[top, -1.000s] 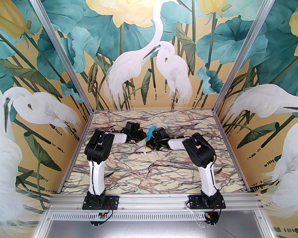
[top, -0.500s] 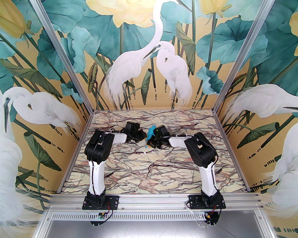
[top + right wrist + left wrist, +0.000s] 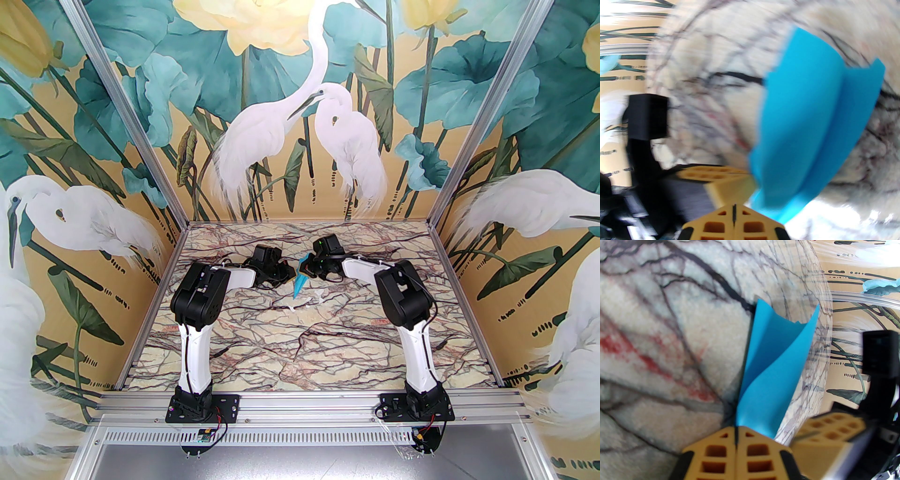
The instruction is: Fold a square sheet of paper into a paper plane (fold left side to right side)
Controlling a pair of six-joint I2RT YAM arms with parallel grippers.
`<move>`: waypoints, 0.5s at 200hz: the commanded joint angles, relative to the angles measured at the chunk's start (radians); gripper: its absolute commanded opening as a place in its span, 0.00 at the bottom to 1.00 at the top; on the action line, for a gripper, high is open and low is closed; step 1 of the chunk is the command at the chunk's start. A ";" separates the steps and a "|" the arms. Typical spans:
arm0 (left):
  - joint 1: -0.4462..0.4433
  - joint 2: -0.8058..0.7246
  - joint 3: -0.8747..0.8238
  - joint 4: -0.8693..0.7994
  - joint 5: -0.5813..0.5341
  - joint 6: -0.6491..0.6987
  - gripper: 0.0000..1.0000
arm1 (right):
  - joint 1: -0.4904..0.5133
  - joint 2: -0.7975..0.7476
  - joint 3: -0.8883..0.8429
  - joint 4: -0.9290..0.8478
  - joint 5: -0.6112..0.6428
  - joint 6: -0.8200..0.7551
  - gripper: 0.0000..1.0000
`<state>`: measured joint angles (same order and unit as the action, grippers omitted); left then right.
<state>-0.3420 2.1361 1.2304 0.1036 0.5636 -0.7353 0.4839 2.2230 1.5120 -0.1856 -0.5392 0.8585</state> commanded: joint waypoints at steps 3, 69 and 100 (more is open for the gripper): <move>-0.029 0.070 0.010 -0.044 -0.031 0.031 0.00 | -0.002 0.035 0.022 -0.095 0.056 -0.042 0.00; -0.031 0.071 0.015 -0.044 -0.027 0.033 0.00 | -0.004 0.007 -0.016 -0.094 0.074 -0.043 0.00; -0.032 0.064 0.017 -0.045 -0.025 0.031 0.00 | -0.009 -0.041 -0.012 -0.089 0.067 -0.062 0.05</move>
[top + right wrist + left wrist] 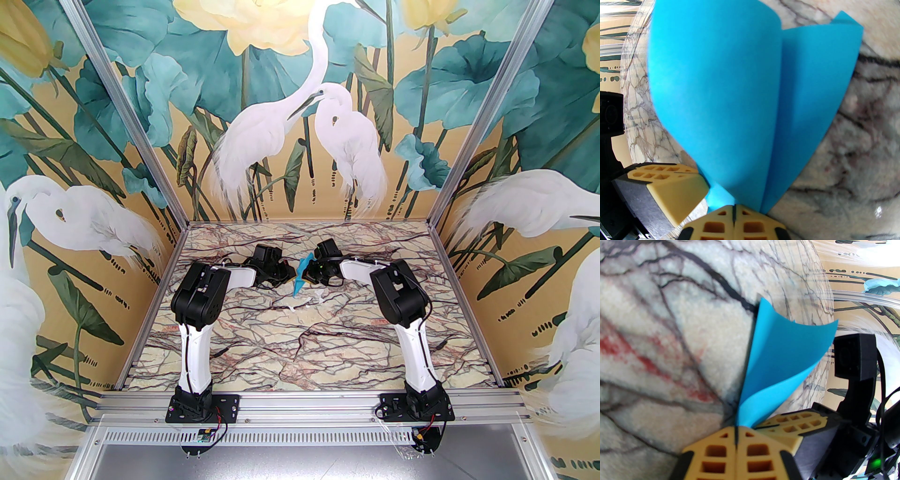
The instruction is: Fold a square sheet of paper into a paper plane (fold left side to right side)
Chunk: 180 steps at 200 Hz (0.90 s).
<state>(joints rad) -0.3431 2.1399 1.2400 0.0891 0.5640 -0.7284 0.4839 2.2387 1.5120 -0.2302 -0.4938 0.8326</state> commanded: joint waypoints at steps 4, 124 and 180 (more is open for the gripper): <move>-0.030 0.058 0.007 -0.029 -0.025 0.024 0.00 | -0.011 -0.064 -0.014 -0.046 0.025 -0.038 0.06; -0.042 0.040 0.019 -0.038 -0.027 0.024 0.00 | -0.052 0.002 0.174 -0.106 0.026 -0.071 0.14; -0.043 0.044 0.022 -0.045 -0.030 0.027 0.00 | -0.062 0.122 0.291 -0.222 0.080 -0.079 0.12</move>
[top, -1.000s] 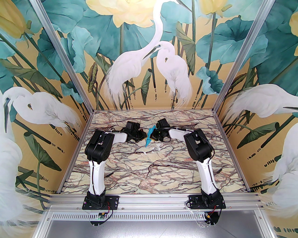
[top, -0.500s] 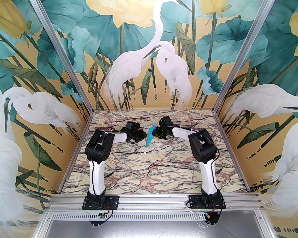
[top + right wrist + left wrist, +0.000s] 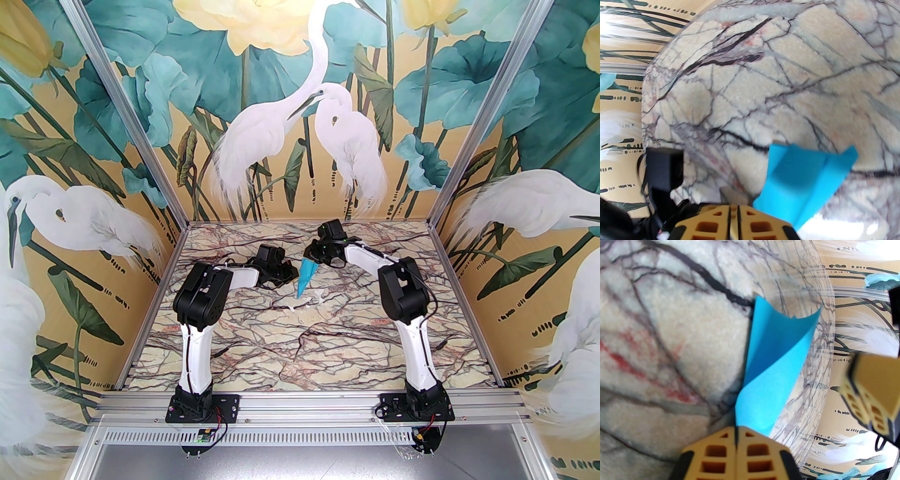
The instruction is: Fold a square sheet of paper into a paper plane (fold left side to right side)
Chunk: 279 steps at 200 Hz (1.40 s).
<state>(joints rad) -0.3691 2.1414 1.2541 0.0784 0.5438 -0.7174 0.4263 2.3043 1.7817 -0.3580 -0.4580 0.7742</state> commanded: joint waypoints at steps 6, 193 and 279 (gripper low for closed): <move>-0.016 0.042 0.010 -0.035 -0.010 0.016 0.00 | -0.007 0.062 0.023 -0.101 0.047 -0.022 0.11; -0.011 -0.184 -0.041 -0.092 -0.026 0.038 0.30 | -0.018 0.059 -0.038 -0.079 0.042 -0.046 0.10; 0.017 -0.046 0.061 -0.069 0.022 0.042 0.27 | -0.019 0.003 -0.063 -0.049 0.026 -0.051 0.14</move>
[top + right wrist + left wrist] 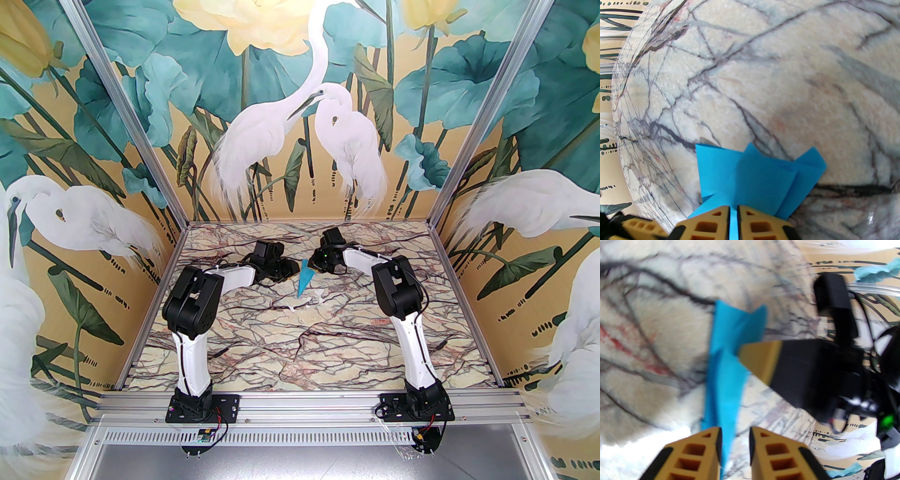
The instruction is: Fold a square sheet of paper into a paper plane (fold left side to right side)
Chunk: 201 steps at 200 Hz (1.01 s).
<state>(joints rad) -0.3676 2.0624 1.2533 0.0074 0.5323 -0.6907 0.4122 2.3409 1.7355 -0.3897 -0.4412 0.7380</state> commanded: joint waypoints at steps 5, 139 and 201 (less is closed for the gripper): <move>0.016 0.042 0.074 -0.002 0.038 0.013 0.27 | -0.005 -0.035 -0.017 -0.016 0.007 -0.013 0.14; 0.016 0.186 0.224 -0.026 0.104 0.019 0.19 | 0.000 -0.096 -0.052 0.010 0.008 -0.008 0.19; 0.006 0.264 0.314 -0.022 0.142 -0.013 0.16 | 0.001 -0.093 -0.060 0.010 -0.009 -0.026 0.16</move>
<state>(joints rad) -0.3538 2.2738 1.5249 -0.0109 0.6384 -0.6918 0.4122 2.2795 1.6951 -0.3847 -0.4419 0.7345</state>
